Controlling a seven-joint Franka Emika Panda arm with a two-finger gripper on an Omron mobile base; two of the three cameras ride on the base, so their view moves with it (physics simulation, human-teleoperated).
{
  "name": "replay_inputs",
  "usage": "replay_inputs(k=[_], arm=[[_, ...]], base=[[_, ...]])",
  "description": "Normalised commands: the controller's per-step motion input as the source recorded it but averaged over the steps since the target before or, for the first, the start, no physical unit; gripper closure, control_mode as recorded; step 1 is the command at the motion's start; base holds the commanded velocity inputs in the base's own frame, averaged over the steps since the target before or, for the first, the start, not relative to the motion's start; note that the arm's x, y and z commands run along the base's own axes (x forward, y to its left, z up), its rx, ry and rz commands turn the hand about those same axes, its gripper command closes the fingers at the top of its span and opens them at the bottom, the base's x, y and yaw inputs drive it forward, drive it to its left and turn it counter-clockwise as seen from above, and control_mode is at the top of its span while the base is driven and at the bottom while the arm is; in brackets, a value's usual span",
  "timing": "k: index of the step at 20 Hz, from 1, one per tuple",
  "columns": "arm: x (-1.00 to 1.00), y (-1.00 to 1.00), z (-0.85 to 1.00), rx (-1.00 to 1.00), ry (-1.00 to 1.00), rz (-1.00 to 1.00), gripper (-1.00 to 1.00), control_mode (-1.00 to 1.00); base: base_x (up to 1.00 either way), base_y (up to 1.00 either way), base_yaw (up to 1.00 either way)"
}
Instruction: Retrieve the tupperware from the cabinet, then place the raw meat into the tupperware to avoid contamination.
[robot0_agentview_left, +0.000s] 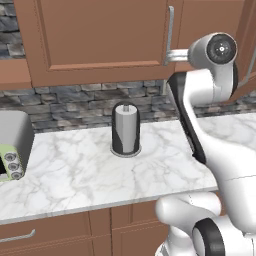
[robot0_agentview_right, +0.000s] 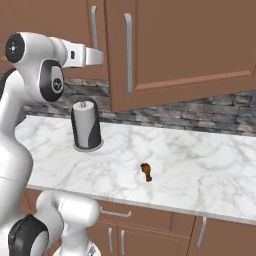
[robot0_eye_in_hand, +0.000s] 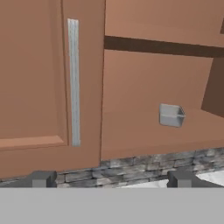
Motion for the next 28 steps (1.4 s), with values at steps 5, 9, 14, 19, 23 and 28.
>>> replay_inputs(k=[5, 9, 14, 19, 23, 28], arm=[[0.17, -0.18, -0.08, 0.03, 0.01, -0.01, -1.00, -1.00], [0.27, -0.11, -0.09, 0.03, 0.02, -0.01, -1.00, -1.00], [0.17, -0.14, -0.07, 0.02, 0.01, -0.02, -1.00, -1.00], [0.27, -0.01, 0.00, 0.02, 0.04, -0.01, -1.00, -1.00], [-0.22, -0.30, 0.02, 0.06, 0.00, -0.07, -1.00, -1.00], [-0.28, -0.12, 0.01, 0.03, 0.00, -0.14, -1.00, -1.00]], base=[[0.00, 0.00, 0.00], [0.00, 0.00, 0.00], [0.00, 0.00, 0.00], [0.00, 0.00, 0.00], [0.00, 0.00, 0.00], [0.00, 0.00, 0.00]])
